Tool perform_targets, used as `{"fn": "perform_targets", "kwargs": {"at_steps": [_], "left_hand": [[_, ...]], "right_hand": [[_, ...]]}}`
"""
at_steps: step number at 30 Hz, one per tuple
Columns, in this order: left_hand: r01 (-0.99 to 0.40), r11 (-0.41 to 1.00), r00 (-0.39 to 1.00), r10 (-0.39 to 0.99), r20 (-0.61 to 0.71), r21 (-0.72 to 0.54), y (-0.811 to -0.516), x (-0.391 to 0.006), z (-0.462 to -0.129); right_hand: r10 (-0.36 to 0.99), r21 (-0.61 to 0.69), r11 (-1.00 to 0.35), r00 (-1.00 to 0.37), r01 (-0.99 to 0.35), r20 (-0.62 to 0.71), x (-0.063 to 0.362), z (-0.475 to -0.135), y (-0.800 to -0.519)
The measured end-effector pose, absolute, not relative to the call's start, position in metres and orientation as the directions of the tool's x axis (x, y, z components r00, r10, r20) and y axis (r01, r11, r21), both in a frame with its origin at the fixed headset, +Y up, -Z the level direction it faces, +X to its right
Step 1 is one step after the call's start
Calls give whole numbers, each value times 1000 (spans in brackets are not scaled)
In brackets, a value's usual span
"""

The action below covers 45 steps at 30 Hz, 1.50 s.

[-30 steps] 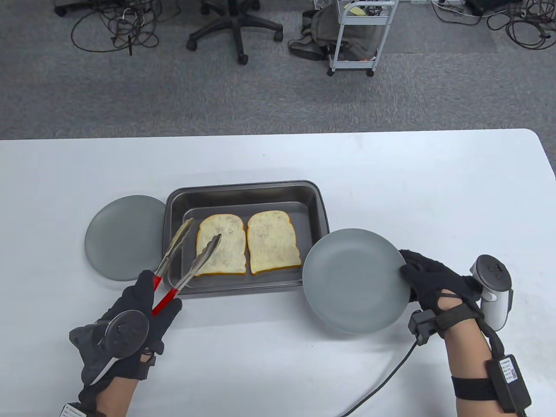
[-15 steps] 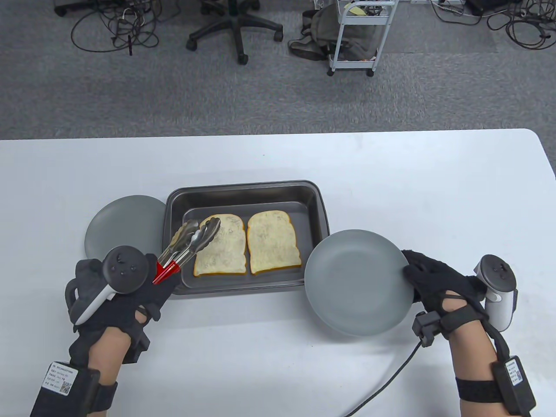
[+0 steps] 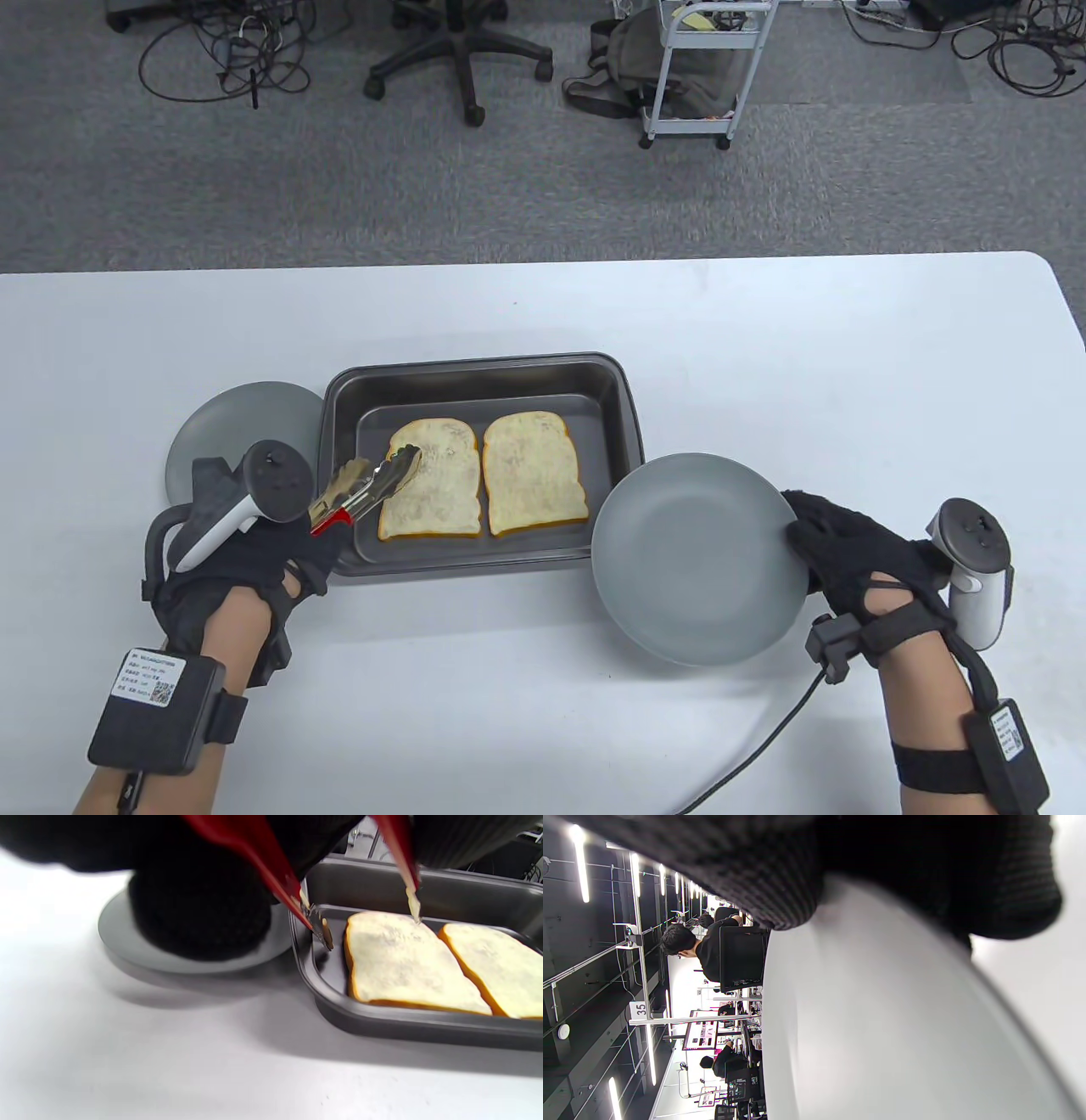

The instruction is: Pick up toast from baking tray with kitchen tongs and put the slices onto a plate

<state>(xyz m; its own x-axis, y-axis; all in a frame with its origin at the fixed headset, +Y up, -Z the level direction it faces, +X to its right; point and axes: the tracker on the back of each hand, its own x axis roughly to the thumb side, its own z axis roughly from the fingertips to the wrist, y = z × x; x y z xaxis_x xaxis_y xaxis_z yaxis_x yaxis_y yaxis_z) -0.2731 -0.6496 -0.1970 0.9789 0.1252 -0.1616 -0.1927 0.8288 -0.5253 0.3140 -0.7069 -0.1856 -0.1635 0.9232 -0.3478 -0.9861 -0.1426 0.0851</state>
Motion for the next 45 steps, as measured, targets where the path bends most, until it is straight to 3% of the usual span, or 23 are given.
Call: {"fn": "perform_targets", "kwargs": {"at_steps": [6,9,17,24,38,45], "left_hand": [[-272,812,960,197,-198,-517,-660,-286,-203],[-229,846,971,165,-171,-482,-663,-285,-205],[-335,872,937,269,-222,-357,-667,-285,-194],[-416,846,905,351,-240,-332,-667,-292,-187],[-609,763,793,579,-188,-218,-615,-293,-169],[-721,654,684,724,-88,-227,-592,-264,-153]], "right_hand": [[921,79,-145,-164,-986,-353,315,-186,-707],[920,79,-147,-166,-986,-354,315,-186,-706],[917,71,-155,-170,-985,-362,316,-186,-707],[916,68,-157,-171,-985,-363,316,-186,-706],[914,62,-153,-165,-986,-371,315,-185,-707],[920,45,-146,-152,-988,-362,314,-186,-707]]}}
